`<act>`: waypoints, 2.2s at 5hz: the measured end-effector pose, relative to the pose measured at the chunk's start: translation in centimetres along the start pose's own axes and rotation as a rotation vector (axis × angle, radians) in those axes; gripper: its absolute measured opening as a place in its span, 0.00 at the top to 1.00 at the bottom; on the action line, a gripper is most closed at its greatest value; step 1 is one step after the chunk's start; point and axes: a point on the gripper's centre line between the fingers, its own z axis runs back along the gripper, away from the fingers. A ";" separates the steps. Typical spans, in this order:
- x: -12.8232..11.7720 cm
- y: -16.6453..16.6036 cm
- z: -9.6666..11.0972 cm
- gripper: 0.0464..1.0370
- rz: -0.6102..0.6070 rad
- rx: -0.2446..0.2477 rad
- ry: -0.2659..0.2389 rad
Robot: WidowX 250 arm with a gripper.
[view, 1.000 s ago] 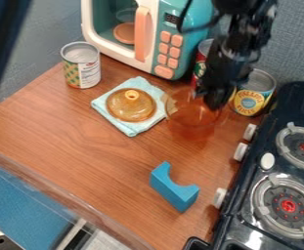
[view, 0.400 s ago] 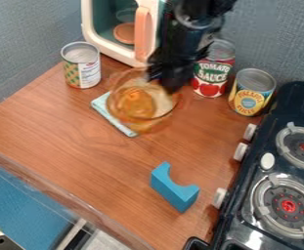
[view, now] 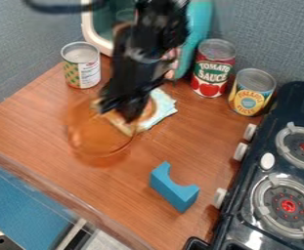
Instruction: Move the orange pot to the bottom right
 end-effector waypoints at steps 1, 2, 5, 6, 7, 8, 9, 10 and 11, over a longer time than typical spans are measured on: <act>-0.1 1.6 -1.3 0.97 0.008 0.026 -0.026; -0.3 1.3 -2.1 0.97 -0.001 0.017 -0.023; -2.0 -0.1 -5.4 0.97 -0.039 0.027 0.064; -2.9 -0.3 -6.0 0.97 -0.079 0.021 0.080; -3.3 -0.6 -5.9 0.94 -0.096 0.020 0.065; -3.0 -0.5 -5.7 0.76 -0.096 0.039 0.056; -2.8 -0.5 -5.7 0.46 -0.086 0.053 0.052; -2.3 -0.5 -4.8 0.16 -0.069 0.047 0.049; -1.4 -1.0 -2.9 0.03 -0.052 0.014 0.042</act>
